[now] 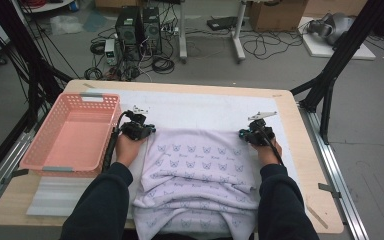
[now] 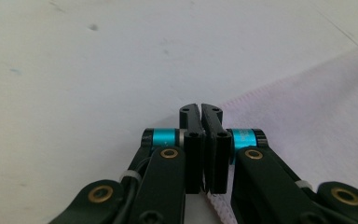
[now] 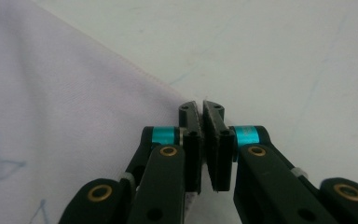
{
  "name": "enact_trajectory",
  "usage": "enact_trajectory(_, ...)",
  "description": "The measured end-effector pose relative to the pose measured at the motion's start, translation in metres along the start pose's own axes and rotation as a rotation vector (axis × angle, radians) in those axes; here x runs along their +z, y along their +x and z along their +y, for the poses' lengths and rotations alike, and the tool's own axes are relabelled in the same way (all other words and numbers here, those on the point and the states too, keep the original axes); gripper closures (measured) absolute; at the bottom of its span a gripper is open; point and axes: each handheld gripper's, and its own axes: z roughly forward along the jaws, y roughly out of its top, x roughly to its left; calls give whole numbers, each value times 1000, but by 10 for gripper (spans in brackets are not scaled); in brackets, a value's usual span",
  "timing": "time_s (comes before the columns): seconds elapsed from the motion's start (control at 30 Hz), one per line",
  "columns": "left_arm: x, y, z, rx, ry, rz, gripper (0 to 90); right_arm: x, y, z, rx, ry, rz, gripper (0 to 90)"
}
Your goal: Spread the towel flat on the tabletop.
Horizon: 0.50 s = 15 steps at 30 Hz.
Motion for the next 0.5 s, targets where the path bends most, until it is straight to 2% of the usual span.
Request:
enact_trajectory(0.03,-1,2,2,-22,-40,8,875,0,-2,1,-9,-4,-19,864)
enact_trajectory(0.07,-1,6,4,-46,-55,9,875,0,-4,2,-7,-22,-32,865)
enact_trajectory(0.13,1,10,13,-54,-60,14,874,1,-9,5,-4,-67,-50,864)
enact_trajectory(0.2,2,12,20,-67,-128,25,874,2,-11,11,-17,-109,-80,864)
enact_trajectory(0.23,3,15,25,-86,-137,20,874,3,-10,15,-19,-119,-107,864)
enact_trajectory(0.3,6,19,33,-96,-140,24,873,4,-11,23,-34,-162,-161,864)
enact_trajectory(0.37,9,23,39,-124,-155,20,870,7,-11,32,-33,-185,-201,863)
enact_trajectory(0.43,11,25,40,-147,-156,23,843,12,-11,39,-39,-175,-238,855)
enact_trajectory(0.47,12,26,39,-167,-134,9,746,16,-11,41,-37,-152,-240,815)
enact_trajectory(0.5,13,27,37,-180,-98,-9,660,19,-13,41,-30,-133,-235,709)
